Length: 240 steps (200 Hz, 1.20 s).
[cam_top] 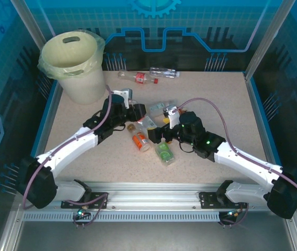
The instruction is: Put the plastic bottles in the bin
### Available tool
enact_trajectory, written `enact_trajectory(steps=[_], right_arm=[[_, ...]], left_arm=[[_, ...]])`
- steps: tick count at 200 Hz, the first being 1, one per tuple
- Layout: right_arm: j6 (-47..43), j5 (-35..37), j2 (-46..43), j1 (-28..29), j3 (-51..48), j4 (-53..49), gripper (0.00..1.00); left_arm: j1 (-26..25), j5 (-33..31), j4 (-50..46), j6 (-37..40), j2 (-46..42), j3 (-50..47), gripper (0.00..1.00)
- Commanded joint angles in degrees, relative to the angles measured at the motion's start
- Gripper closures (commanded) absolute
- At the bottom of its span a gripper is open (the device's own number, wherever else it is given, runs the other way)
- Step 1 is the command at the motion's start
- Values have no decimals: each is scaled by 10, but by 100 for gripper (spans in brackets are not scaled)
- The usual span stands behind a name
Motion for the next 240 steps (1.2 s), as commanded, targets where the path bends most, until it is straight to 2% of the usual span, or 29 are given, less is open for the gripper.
enact_trajectory(steps=[1,95,126,156,188,240], right_arm=[[-12,22,-18,6,8,-19,0],[-10,33,-14,4,17,-41,0],[-3,31,-8,3,21,-43,0],[6,35,2,3,25,-42,0],[6,41,4,3,24,-29,0],[1,54,8,3,26,-15,0]], left_arm=[[18,-76,-44,50,-30,32,53],[31,-286,-16,188,-45,122,52],[36,-332,-6,236,-29,174,53],[66,-340,23,268,-18,200,52],[127,-331,45,256,4,235,52],[195,-322,36,238,99,363,51]])
